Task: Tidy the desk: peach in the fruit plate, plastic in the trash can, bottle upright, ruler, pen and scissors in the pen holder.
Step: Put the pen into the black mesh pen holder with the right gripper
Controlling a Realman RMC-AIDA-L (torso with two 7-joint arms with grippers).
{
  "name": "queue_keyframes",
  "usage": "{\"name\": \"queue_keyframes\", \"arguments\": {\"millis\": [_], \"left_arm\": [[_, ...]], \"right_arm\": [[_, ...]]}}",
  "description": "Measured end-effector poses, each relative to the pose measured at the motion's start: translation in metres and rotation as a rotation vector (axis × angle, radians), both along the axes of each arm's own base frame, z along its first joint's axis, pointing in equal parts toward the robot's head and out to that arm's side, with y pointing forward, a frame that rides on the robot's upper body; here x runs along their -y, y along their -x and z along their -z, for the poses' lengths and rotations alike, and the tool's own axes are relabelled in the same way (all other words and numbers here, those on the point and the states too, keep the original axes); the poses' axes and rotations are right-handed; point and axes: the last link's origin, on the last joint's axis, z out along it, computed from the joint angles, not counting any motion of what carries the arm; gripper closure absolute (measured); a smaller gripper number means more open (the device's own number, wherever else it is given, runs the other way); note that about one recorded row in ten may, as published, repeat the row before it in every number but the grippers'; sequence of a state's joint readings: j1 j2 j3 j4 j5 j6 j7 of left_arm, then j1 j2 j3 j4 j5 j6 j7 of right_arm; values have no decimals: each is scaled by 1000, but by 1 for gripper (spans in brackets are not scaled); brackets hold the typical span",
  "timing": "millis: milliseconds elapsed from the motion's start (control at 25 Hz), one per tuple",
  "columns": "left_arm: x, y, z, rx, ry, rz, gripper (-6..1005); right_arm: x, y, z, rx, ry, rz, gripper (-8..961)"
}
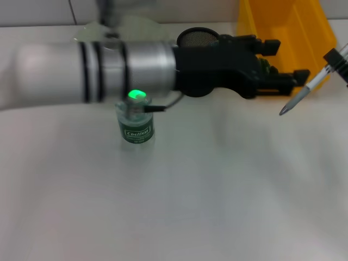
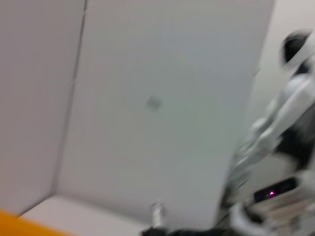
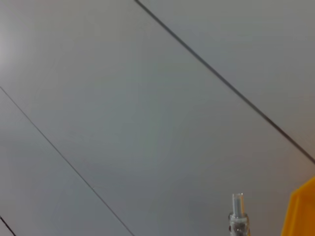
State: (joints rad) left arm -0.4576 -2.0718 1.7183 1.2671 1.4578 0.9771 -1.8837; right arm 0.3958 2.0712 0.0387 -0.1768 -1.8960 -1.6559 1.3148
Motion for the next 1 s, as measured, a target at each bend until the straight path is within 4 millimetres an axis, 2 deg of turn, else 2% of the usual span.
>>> {"name": "queue_keyframes", "arguments": {"millis": [80, 120, 160, 240, 280, 320, 360, 400, 440, 480, 520, 560, 600, 640, 680, 760, 880, 960, 1000], "left_arm": [[-1, 7, -14, 84, 59, 33, 322], [-1, 7, -14, 84, 59, 33, 287], [-3, 17, -21, 127, 74, 42, 253], [-7, 64, -44, 310, 40, 53, 219], [-7, 64, -44, 310, 40, 53, 220], [-4, 84, -47, 359, -1, 43, 220], [-4, 84, -47, 359, -1, 43, 221], [7, 113, -50, 416, -90, 41, 222], [15, 126, -50, 423, -137, 36, 222], [15, 126, -50, 423, -137, 36, 222], [29, 146, -49, 410, -214, 39, 222], [29, 146, -49, 410, -214, 39, 223], [40, 157, -49, 389, -264, 42, 223], [47, 166, -49, 375, -297, 38, 223], [50, 169, -49, 371, -306, 35, 223], [57, 177, -49, 359, -329, 21, 223], [66, 189, -49, 343, -342, -19, 224], [69, 192, -48, 342, -342, -32, 224], [69, 192, -48, 342, -342, -32, 224]], "right_arm": [[-1, 1, -5, -3, -18, -10, 818], [-3, 2, -8, -6, -27, -20, 816], [-5, 5, -12, -11, -37, -38, 815], [-16, 16, -23, -24, -66, -103, 811], [-16, 16, -23, -24, -66, -103, 809], [-21, 21, -27, -25, -78, -122, 807], [-26, 26, -30, -25, -91, -143, 805], [-32, 30, -32, -19, -99, -158, 804], [-46, 42, -36, 0, -114, -194, 802], [-46, 42, -36, 0, -114, -194, 800], [-60, 54, -37, 29, -127, -225, 798], [-60, 54, -37, 29, -127, -225, 796], [-68, 62, -36, 50, -137, -242, 795], [-84, 78, -32, 98, -165, -272, 793], [-84, 78, -32, 98, -165, -272, 791], [-98, 93, -27, 150, -195, -294, 787], [-124, 125, -5, 263, -210, -332, 782], [-134, 136, 8, 328, -196, -335, 778], [-134, 136, 8, 328, -196, -335, 777]]}}
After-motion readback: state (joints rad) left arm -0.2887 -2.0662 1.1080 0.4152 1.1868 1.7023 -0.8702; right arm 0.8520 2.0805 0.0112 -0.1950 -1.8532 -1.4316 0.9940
